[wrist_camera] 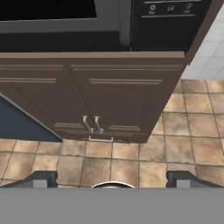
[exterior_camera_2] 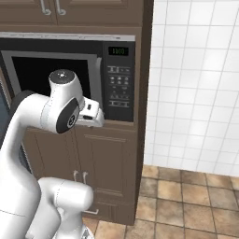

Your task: Open the microwave door.

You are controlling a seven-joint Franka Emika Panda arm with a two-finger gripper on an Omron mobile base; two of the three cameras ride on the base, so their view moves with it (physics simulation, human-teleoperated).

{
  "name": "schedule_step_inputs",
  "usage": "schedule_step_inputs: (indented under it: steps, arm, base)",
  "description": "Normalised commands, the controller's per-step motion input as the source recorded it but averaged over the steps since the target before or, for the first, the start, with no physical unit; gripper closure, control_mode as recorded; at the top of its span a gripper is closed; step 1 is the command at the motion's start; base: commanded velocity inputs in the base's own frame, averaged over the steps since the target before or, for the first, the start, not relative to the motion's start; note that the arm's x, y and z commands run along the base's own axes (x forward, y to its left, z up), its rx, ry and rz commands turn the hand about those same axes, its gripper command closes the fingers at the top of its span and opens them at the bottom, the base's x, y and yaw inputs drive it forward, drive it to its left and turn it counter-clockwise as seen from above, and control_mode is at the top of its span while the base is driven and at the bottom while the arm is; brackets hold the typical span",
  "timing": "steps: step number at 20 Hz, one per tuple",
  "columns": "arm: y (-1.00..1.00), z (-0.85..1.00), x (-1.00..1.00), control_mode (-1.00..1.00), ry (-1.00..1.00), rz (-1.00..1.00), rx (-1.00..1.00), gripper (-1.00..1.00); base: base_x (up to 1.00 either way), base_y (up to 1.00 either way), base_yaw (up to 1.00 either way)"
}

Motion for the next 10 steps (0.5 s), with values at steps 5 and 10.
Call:
schedule_step_inputs:
  steps: [5, 10]
  arm:
    - [0.0, 0.0, 0.0, 1.0, 0.0, 0.0, 0.0, -1.0]
    - [0.0, 0.0, 0.0, -1.0, 0.0, 0.0, 0.0, -1.0]
  base:
    - [-0.45, -0.1, 0.0]
    - [0.0, 0.0, 0.0]
